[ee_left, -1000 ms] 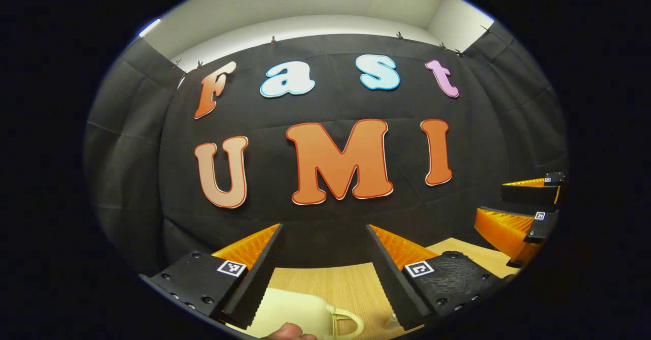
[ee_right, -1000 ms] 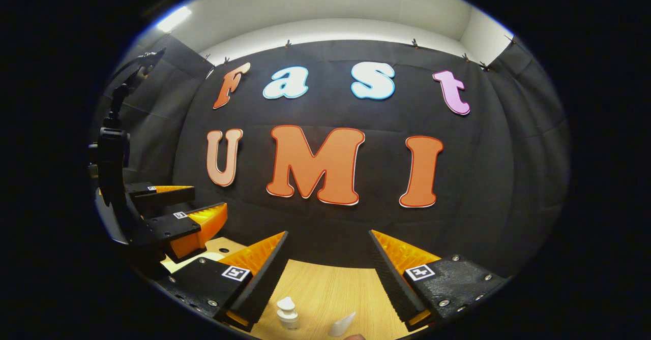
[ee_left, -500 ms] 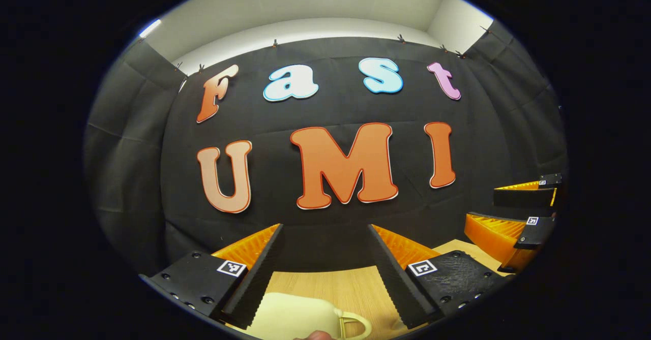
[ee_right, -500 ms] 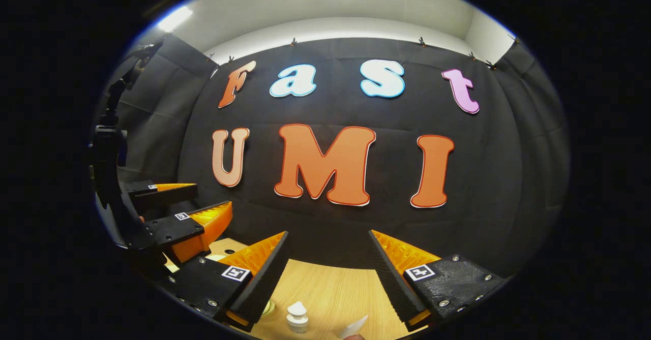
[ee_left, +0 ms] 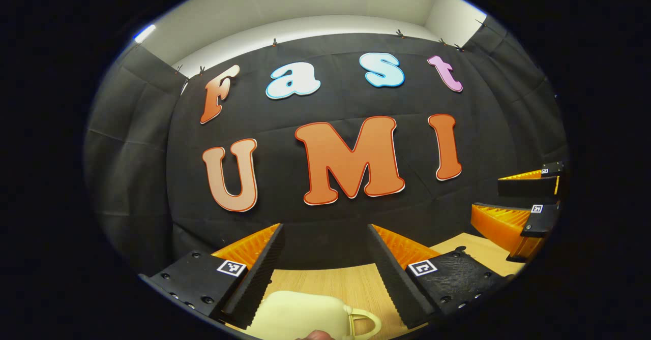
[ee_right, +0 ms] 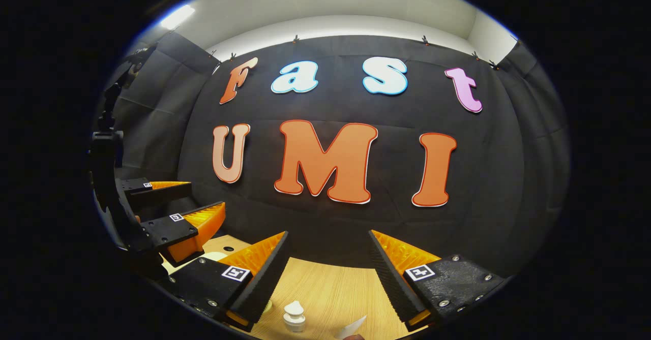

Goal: First open the suitcase, pack the skin care products into it, and then close the suitcase.

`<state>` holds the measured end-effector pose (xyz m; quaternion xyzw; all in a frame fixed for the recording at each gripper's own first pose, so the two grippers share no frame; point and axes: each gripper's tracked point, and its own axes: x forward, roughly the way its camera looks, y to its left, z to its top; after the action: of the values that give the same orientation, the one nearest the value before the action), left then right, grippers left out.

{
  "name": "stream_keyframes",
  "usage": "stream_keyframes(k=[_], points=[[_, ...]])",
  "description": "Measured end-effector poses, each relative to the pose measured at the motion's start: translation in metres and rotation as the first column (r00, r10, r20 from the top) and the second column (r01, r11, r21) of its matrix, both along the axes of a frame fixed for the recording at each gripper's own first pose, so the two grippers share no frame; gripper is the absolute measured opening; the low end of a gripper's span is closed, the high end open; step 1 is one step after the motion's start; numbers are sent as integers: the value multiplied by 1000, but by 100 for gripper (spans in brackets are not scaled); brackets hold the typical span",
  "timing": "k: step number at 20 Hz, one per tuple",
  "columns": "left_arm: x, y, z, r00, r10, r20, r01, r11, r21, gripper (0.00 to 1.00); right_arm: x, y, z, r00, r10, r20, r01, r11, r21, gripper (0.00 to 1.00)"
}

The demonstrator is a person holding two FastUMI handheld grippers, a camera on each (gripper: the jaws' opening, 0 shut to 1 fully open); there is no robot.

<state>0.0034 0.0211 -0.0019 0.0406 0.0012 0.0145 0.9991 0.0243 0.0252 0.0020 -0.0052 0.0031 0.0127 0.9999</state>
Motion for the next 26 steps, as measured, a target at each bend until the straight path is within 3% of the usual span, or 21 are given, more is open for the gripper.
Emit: stream_keyframes(k=[6,12,20,26], points=[[-7,12,-18,997,-11,-80,18,996,92,99,1,-19,2,999,-42,16,42,998,-36,95],[-32,14,-47,964,-121,-237,172,962,210,99,-2,-41,-5,995,-103,11,103,994,-44,95],[-56,23,-75,889,-206,-409,353,878,325,99,-8,-63,-9,988,-157,7,158,986,-60,95],[-68,31,-85,833,-252,-492,470,793,389,99,-17,-70,-14,984,-175,-5,175,982,-77,95]])
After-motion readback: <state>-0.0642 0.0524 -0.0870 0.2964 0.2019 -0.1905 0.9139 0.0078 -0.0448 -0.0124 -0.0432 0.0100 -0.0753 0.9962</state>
